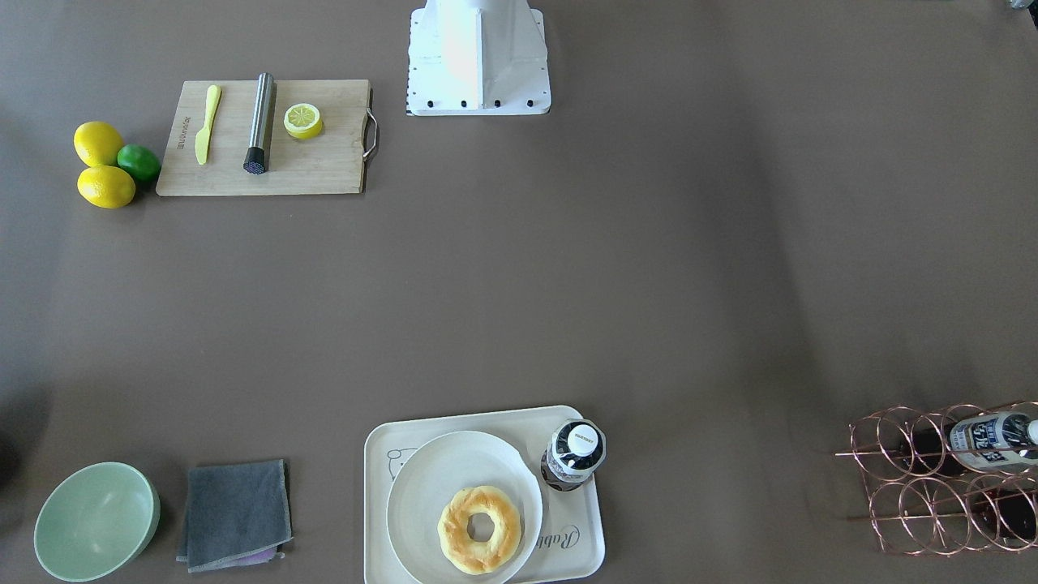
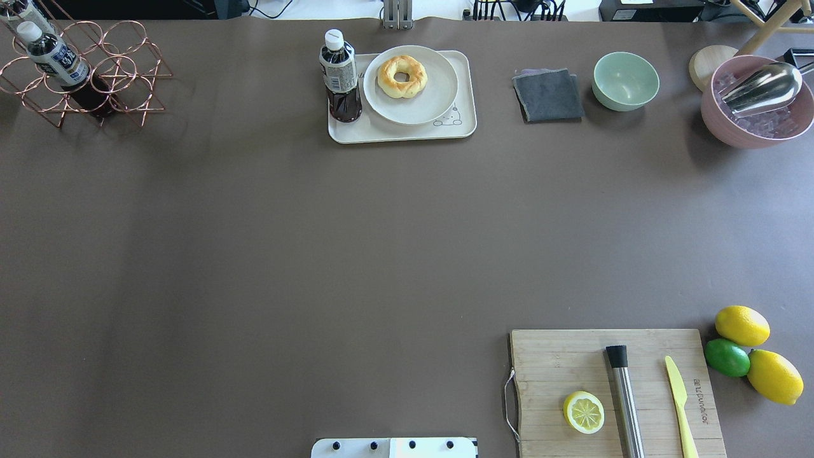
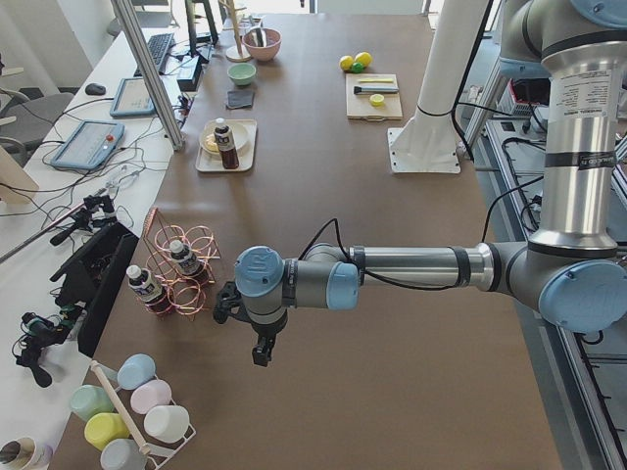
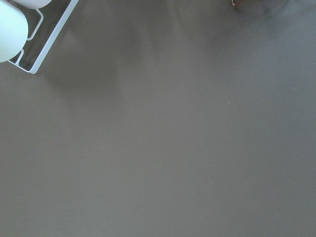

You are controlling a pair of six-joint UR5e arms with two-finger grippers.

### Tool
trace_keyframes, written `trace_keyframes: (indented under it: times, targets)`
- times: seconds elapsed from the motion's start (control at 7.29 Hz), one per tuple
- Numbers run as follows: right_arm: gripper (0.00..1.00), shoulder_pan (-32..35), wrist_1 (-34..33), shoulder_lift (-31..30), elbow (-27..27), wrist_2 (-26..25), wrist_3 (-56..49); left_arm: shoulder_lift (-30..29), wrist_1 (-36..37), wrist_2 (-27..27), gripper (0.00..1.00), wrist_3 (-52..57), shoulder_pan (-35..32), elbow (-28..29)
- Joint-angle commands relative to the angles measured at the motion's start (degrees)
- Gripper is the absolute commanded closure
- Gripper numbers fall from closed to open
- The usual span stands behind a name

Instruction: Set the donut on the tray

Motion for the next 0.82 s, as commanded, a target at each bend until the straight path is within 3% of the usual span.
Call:
trace_keyframes:
  times: [0.0,0.69]
  targets:
    - [0.00,0.00,0.01,-0.20,0.09,-0.04,0.00,-0.06,0.00,-0.08,0.02,-0.05,0.00,0.09]
    - [0.00,0.00,0.01,-1.07,-0.08,-0.13,0.53,-0.06,0.00,-0.09,0.02,0.04,0.00,0.09]
